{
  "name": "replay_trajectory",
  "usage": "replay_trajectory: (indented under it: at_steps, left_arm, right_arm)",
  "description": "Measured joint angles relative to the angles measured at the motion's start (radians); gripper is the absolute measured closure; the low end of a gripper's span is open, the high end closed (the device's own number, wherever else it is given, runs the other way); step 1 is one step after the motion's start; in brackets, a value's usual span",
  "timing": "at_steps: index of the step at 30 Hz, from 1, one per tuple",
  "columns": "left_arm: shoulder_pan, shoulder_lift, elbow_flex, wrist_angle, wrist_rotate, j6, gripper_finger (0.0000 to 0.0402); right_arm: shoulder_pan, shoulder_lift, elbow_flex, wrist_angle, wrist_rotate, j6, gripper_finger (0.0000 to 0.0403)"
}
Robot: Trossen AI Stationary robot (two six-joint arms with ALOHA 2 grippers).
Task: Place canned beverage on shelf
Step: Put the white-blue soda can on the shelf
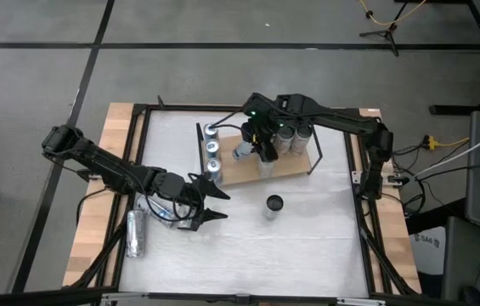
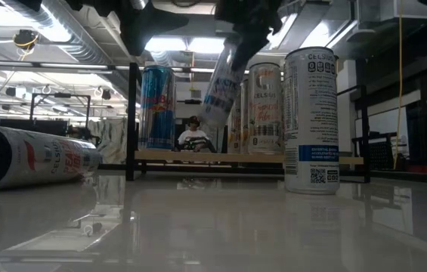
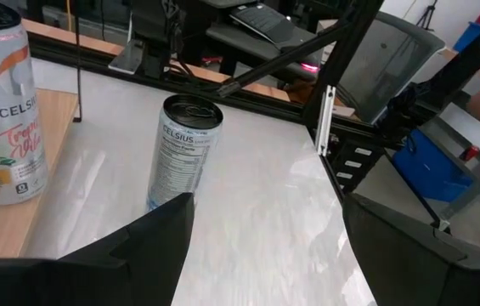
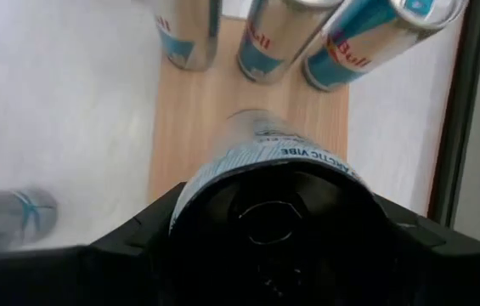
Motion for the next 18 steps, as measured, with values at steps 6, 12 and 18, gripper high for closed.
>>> replay_trajectory:
  at_steps: [6, 12, 18]
  left_arm:
    - [0.000, 0.000, 0.000, 0.000, -0.026, 0.000, 0.0105]
    - [0.000, 0.000, 0.000, 0.000, -0.026, 0.000, 0.0105]
    - [0.000, 0.000, 0.000, 0.000, -0.026, 0.000, 0.0105]
  right_arm:
    - [-0.003, 0.039, 0.000, 0.000, -0.001, -0.025, 0.0155]
    - [-0.003, 0.041, -0.001, 0.007, -0.002, -0.026, 0.0155]
    - [-0.003, 0.047, -0.001, 0.002, -0.003, -0.026, 0.0155]
